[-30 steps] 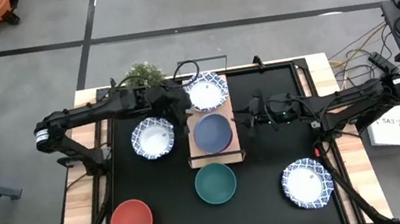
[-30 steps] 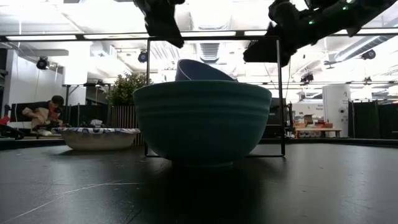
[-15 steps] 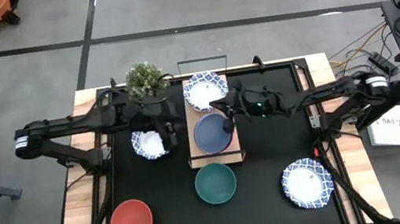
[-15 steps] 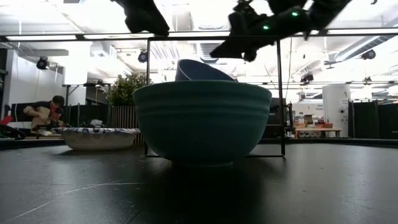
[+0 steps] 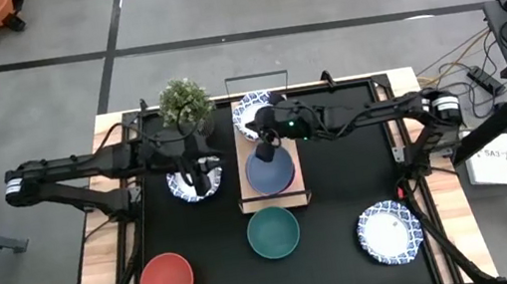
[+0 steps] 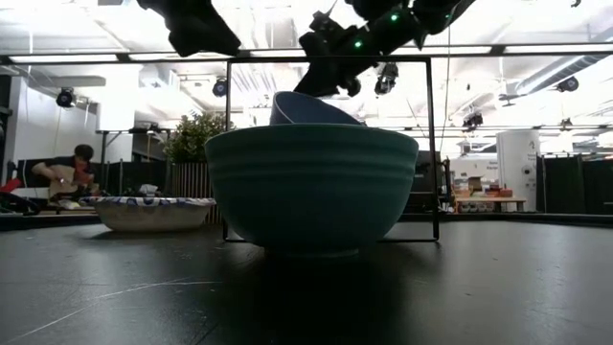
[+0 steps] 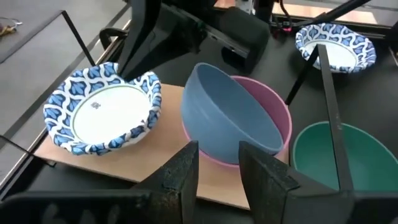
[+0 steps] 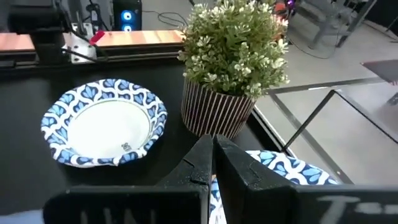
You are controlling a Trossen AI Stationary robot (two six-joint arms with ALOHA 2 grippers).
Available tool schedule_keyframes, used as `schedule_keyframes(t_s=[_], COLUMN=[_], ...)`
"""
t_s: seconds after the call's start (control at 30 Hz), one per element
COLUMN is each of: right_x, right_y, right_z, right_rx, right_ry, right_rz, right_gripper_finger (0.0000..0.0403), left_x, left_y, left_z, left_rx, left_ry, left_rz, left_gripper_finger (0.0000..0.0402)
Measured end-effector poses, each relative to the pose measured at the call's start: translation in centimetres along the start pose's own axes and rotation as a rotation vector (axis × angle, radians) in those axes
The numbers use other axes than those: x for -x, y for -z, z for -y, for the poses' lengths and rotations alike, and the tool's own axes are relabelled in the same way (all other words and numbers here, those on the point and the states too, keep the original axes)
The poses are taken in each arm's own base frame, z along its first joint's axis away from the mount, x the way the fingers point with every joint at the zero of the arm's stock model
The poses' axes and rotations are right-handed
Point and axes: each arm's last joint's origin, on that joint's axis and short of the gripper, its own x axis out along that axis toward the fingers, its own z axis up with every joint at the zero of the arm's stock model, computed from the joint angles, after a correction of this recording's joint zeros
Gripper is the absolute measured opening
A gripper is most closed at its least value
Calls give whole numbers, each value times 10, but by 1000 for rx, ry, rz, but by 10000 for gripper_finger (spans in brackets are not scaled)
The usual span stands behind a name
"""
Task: Place and stack bowls onto a shelf
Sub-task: Stack the plastic blue bowl on top of the plastic pink bowl on the shelf
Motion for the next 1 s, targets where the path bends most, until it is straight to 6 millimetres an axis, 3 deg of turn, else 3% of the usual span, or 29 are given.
schedule_keyframes(t_s=[0.33, 0.7, 1.0], right_x=[2, 1, 6], right_y=[6, 29, 14], right_z=[-7, -11, -21], right_rx=[-36, -79, -30], right_ry=[-144, -146, -218], right_rz=[-21, -70, -11], right_gripper_finger=[8, 8, 8], left_x=[-1, -1, -1], left_y=[3, 1, 2], left_z=[0, 0, 0], left_rx=[-11, -18, -11], left_ry=[1, 3, 2], left_rz=[-9, 9, 8], left_gripper_finger=[98, 98, 98])
